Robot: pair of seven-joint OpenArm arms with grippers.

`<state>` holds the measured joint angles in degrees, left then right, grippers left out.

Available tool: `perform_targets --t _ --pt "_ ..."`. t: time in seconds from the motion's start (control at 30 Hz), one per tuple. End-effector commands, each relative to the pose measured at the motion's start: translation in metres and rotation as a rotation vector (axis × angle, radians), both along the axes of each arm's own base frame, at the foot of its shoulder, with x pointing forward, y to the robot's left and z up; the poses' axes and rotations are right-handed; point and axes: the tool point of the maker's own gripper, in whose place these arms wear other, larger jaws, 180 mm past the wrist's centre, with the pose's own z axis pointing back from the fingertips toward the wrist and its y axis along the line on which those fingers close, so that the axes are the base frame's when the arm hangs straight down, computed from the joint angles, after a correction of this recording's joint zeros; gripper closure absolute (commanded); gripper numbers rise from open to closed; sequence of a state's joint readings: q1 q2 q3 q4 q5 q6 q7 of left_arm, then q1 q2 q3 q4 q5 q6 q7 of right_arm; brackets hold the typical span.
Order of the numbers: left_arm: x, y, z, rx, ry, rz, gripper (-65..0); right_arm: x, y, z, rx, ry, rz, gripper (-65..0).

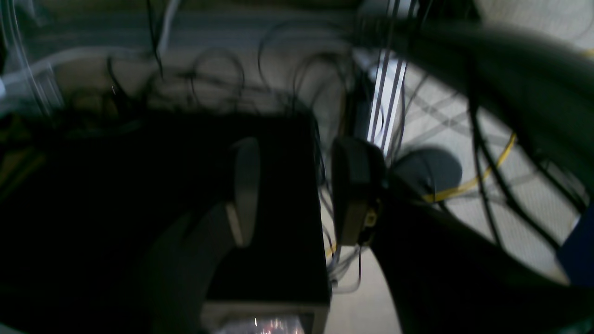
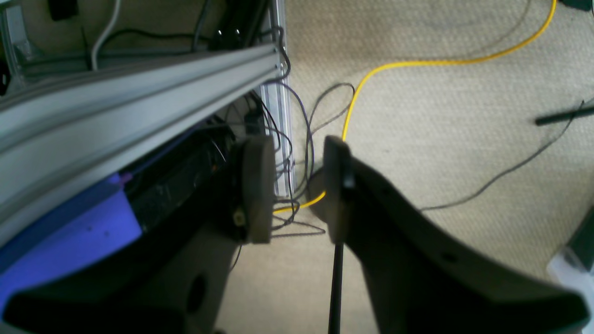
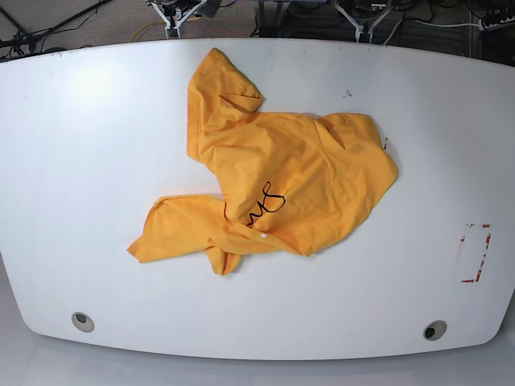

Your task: Fold the T-shirt properly

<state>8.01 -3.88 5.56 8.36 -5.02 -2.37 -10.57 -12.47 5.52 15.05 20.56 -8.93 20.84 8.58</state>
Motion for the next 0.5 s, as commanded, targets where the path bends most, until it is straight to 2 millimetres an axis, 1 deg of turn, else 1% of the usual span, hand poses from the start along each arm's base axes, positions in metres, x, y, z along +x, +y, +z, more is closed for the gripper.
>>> perform_targets --t 0.0,0.17,0.23,0.3,0.37,0.4,0.47 --pt "-0.002 0.001 0.003 0.000 -0.024 -0.009 -22.9 -0.008 -0.006 0.002 -0.008 -0.022 -0.013 -16.6" --pt "-0.009 -0.002 0.007 -0.007 -0.050 -0.016 -22.9 -0.022 -0.007 0.004 -0.012 -0.026 -0.023 -16.6" --pt "-0.019 -0.004 0.011 -0.013 -0.059 -0.017 -22.9 -0.035 -0.009 0.007 -0.017 -0.026 -0.030 -16.6" --pt "-0.023 -0.006 0.016 -0.017 -0.075 -0.021 -22.9 -0.038 -0.012 0.010 -0.026 -0.044 -0.025 -16.6" --pt "-0.026 0.003 0.023 -0.008 -0.098 -0.033 -22.9 -0.044 -0.017 0.016 -0.040 -0.062 -0.014 -16.6" --pt "-0.028 0.005 0.027 -0.006 -0.108 -0.036 -22.9 -0.045 -0.017 0.020 -0.043 -0.075 -0.009 -16.6" --pt "-0.033 0.003 0.033 -0.011 -0.124 -0.044 -22.8 -0.047 -0.009 0.026 -0.038 -0.097 -0.007 -16.6"
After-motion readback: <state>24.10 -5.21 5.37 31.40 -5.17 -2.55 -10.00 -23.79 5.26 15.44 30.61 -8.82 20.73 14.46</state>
